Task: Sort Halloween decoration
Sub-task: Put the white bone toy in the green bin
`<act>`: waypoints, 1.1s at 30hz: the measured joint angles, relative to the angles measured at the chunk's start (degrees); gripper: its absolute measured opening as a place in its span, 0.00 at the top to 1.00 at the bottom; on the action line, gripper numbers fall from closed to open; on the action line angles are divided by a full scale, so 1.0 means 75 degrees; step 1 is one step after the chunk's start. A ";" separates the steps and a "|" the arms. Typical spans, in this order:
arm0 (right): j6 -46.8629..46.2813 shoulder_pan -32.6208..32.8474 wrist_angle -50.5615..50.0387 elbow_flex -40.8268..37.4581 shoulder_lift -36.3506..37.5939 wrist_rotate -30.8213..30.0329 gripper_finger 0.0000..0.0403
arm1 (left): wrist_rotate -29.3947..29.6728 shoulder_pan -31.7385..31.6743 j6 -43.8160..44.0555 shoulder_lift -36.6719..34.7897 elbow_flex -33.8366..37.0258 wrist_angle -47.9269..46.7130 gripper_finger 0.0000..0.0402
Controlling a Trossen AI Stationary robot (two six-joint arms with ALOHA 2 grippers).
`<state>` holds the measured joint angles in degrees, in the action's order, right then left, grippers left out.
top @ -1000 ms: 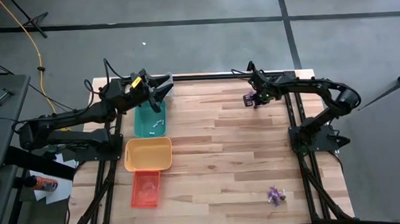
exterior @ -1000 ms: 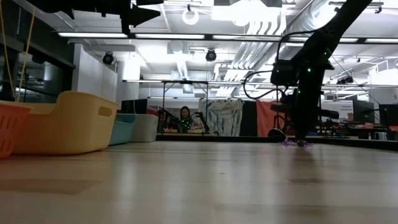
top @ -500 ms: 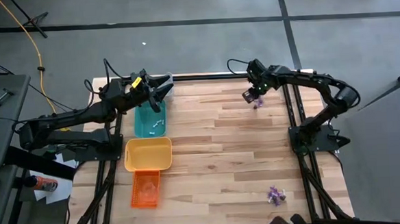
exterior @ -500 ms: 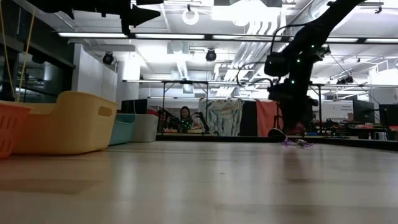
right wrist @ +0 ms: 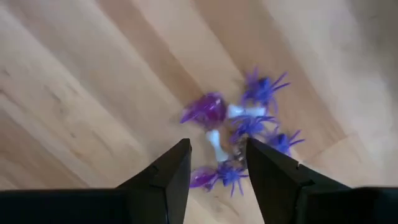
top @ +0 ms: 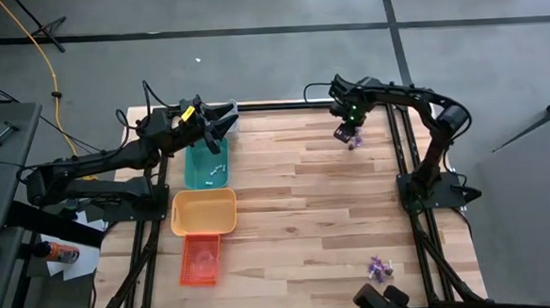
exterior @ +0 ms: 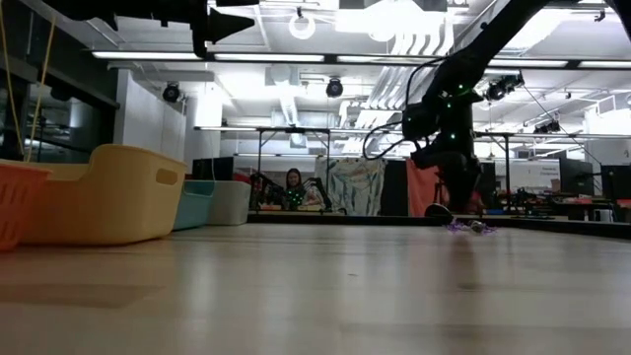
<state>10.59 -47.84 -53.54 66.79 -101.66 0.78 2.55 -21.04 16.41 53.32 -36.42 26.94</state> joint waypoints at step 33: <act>0.0122 0.0006 0.0230 -0.0374 -0.0668 -0.0304 0.70 | 0.0032 0.0000 0.0003 0.0001 0.0000 -0.0003 0.52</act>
<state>11.51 -47.79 -51.81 63.99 -106.67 -1.50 2.79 -21.04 16.43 53.32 -36.42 26.92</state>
